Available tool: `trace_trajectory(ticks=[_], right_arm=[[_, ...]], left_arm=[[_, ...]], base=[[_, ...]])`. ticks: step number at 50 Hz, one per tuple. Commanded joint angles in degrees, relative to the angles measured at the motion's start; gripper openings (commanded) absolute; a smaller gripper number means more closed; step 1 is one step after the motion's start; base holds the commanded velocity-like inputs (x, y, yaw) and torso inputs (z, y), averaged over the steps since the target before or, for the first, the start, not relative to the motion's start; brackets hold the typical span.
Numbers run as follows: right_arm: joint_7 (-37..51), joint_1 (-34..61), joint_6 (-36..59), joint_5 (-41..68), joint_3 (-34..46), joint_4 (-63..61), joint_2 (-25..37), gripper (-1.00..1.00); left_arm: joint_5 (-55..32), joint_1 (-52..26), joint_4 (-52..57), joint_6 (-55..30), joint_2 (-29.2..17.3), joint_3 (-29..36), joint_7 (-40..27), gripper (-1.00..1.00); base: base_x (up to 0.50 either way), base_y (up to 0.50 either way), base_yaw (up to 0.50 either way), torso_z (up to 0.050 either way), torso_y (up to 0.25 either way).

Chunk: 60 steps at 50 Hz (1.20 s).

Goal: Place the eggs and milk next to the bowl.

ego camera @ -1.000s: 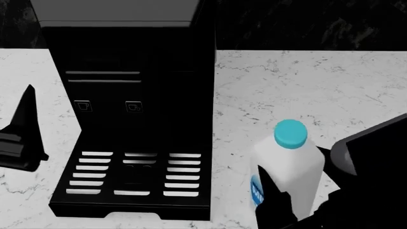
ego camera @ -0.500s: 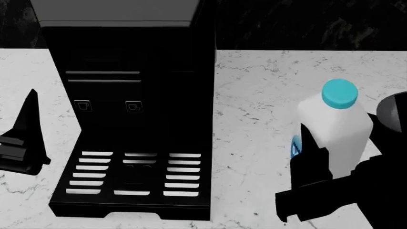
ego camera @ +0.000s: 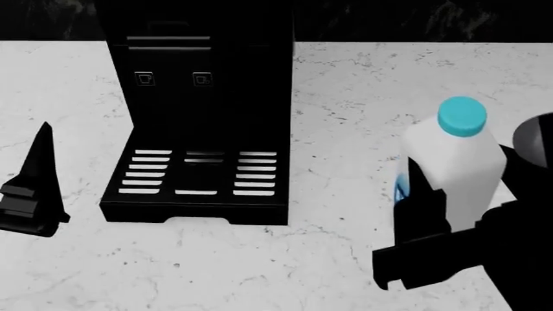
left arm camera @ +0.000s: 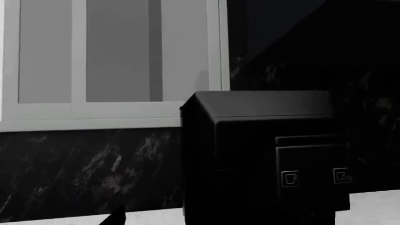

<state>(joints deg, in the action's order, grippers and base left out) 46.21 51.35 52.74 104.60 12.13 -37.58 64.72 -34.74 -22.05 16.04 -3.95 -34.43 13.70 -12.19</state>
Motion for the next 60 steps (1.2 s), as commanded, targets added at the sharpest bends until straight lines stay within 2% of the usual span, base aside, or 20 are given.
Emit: trace_trajectory(ticks=[1,60], right_arm=[[-2.1,2.9,1.4,-3.2,-1.4,0.4,-1.9,-1.0],[-3.9,-0.6,0.0,-4.7,-2.1,-1.0,-1.9,-1.0]], left_arm=[[0.7,0.2,-0.7,0.1,1.3,-1.6,1.7,1.0],[0.2,0.8,0.4,-0.1,0.4,-2.2,0.9,1.0]], base=[[0.0,0.0,0.0,0.0,0.0],[0.0,0.49,0.0,0.0,0.001]])
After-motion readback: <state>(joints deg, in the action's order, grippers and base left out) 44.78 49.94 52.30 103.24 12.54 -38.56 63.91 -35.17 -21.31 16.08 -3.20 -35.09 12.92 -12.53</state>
